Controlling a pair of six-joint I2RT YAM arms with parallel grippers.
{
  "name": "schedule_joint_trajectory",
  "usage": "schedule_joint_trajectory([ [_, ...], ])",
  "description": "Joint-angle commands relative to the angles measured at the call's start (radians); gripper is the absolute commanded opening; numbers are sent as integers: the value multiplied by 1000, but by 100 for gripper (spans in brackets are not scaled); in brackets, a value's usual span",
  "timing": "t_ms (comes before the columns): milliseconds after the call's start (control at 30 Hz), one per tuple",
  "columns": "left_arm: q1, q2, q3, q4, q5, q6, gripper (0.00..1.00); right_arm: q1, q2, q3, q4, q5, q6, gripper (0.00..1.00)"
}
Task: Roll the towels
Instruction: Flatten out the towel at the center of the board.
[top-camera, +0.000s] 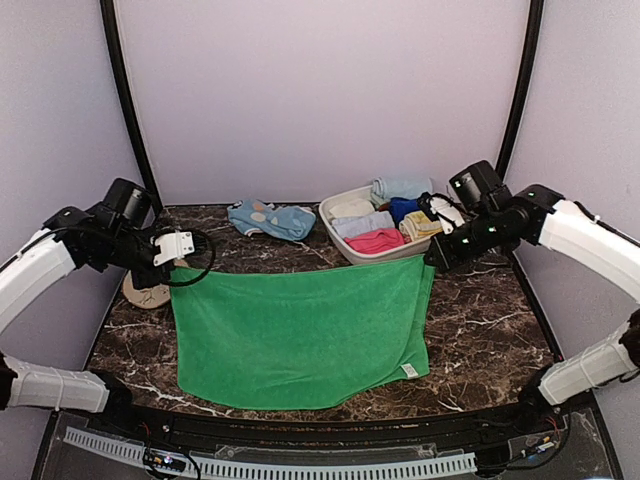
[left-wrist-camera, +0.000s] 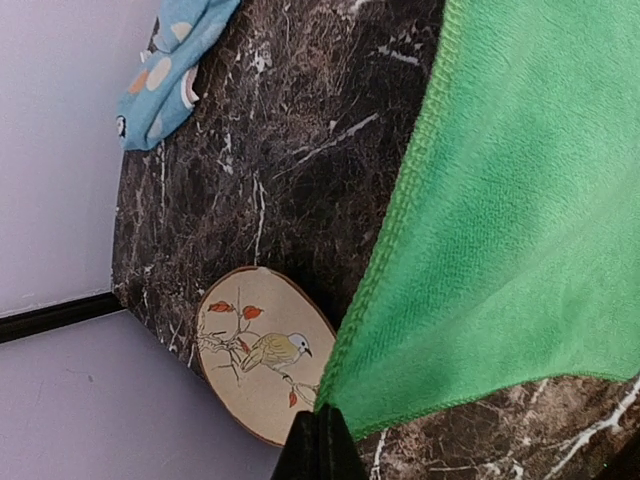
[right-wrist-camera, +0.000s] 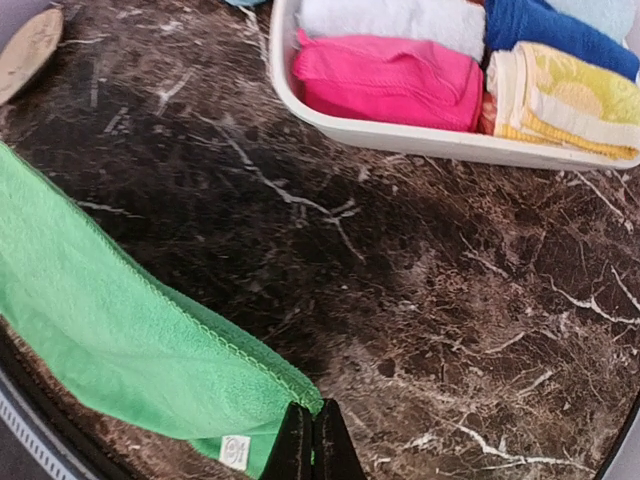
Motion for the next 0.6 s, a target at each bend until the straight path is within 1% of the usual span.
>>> schedule_joint_trajectory([
  [0,51,153,-86,368,-89,48,0,-82,105,-44,201,-19,-80,0],
  [67,83,255,-71,438,-91,47,0,-107,172,-45,247,-24,-99,0],
  [133,101,358,-36,471,-79,44,0,-125,231,-40,278,-36,-109,0],
  [233,114,460,11,502,-67,51,0,-142,301,-36,316,-65,-121,0],
  [367,127,553,58,524,-54,64,0,-149,376,-27,349,-101,-133,0],
  [567,151,646,106,564,-45,81,0,-164,432,-16,378,-111,-143,0],
])
